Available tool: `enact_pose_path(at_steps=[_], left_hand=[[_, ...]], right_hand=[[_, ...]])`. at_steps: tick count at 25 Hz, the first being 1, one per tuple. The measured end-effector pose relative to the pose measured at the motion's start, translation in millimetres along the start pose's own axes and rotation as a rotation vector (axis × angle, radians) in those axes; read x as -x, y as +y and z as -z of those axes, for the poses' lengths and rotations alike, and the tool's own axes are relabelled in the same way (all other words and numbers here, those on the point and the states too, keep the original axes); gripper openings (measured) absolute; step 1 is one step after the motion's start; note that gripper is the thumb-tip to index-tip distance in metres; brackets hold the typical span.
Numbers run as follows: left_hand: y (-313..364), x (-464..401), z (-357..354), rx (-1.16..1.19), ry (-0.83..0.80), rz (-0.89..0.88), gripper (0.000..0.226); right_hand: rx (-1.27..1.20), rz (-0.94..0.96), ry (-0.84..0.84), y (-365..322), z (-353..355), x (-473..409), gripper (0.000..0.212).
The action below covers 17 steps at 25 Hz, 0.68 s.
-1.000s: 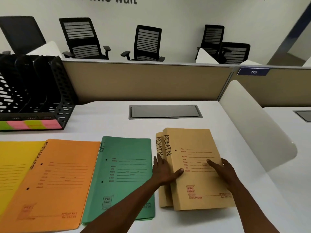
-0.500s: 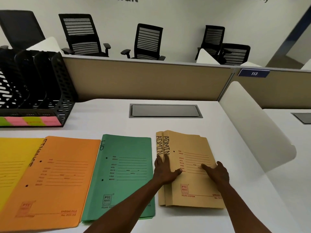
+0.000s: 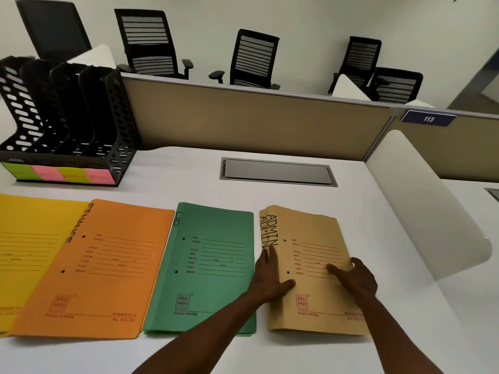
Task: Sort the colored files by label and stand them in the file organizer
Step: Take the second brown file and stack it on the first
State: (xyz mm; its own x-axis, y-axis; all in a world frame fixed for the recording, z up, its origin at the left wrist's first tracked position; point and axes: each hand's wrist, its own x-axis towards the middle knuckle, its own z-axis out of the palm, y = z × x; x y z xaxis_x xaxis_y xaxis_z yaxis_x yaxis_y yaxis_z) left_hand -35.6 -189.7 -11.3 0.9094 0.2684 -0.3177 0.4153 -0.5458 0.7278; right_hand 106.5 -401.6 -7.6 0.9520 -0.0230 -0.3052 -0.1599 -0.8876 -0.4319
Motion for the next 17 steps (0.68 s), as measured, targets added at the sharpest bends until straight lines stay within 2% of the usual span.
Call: enact_pose_path(at_steps=[5, 9, 14, 17], left_hand=[[0.1, 4.9, -1.3, 0.027, -0.025, 0.008, 0.118], [0.4, 14.1, -1.6, 0.021, -0.031, 0.004, 0.118], [-8.2, 24.1, -7.2, 0.035, -0.035, 0.037, 0.115], [-11.3, 29.2, -6.5, 0.021, -0.035, 0.028, 0.110]], right_hand=[[0.068, 0.022, 0.002, 4.1, -4.0, 5.6, 0.084], [0.124, -0.007, 0.041, -5.0, -22.8, 19.9, 0.091], [0.179, 0.048, 0.003, -13.0, -47.0, 42.3, 0.091], [0.134, -0.012, 0.018, -6.6, -44.8, 45.7, 0.093]])
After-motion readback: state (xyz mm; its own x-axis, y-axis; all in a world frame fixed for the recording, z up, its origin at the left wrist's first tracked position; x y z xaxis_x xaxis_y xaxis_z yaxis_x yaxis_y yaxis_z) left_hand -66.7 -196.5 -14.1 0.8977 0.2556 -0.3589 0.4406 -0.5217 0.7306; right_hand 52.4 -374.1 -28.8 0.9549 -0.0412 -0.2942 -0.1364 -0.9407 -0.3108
